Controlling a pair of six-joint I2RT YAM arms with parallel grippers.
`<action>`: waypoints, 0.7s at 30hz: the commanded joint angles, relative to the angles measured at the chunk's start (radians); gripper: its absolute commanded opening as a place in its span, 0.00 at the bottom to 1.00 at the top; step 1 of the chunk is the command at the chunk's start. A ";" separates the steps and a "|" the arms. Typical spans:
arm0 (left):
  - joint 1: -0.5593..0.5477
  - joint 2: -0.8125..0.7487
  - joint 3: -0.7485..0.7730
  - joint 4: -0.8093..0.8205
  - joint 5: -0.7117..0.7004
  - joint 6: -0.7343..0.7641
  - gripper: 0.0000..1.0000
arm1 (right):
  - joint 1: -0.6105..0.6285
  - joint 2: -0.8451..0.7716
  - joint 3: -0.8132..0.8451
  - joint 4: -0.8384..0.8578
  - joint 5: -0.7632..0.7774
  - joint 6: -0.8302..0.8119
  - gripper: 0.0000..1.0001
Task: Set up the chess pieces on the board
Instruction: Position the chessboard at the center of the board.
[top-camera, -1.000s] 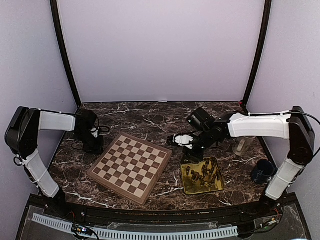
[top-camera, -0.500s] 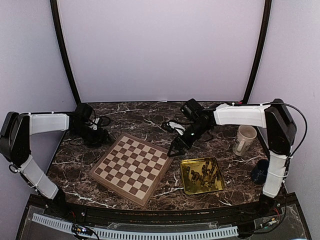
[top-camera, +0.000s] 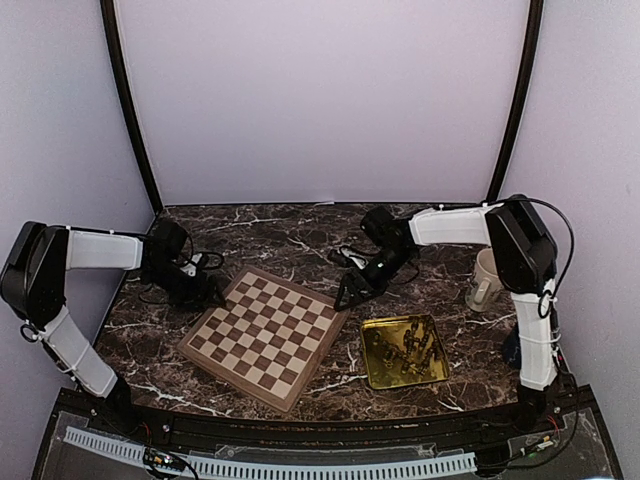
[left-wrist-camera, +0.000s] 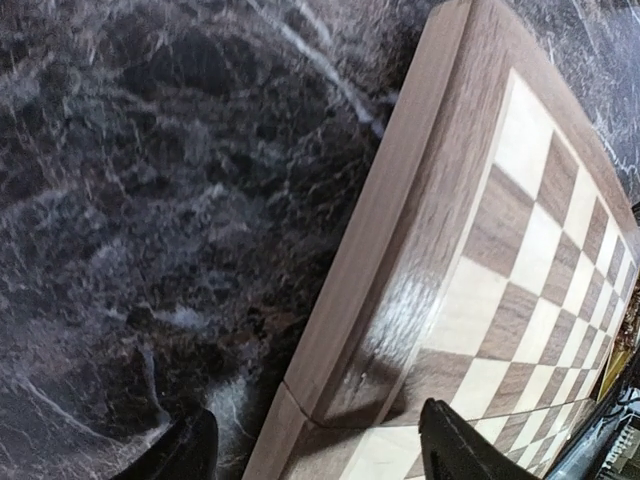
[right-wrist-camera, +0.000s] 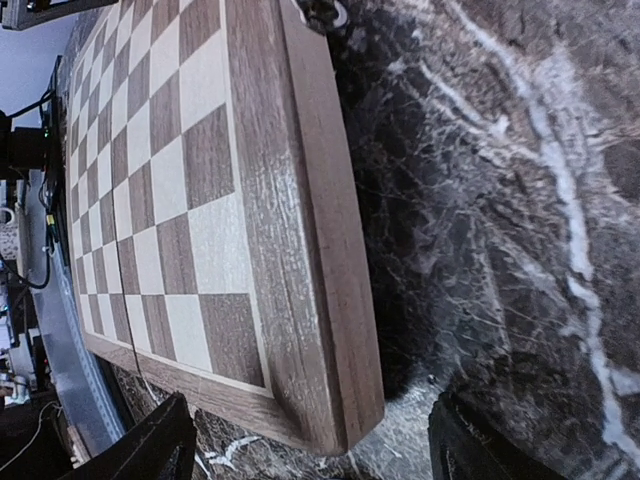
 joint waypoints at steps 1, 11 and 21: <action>-0.006 -0.019 -0.059 -0.030 0.024 -0.021 0.70 | 0.012 0.068 0.075 -0.090 -0.112 -0.017 0.79; -0.099 -0.057 -0.141 -0.006 0.103 -0.106 0.57 | 0.013 0.059 0.270 -0.233 -0.361 -0.086 0.59; -0.166 -0.210 -0.146 -0.067 -0.136 -0.154 0.62 | 0.002 -0.065 0.152 -0.148 -0.041 -0.244 0.53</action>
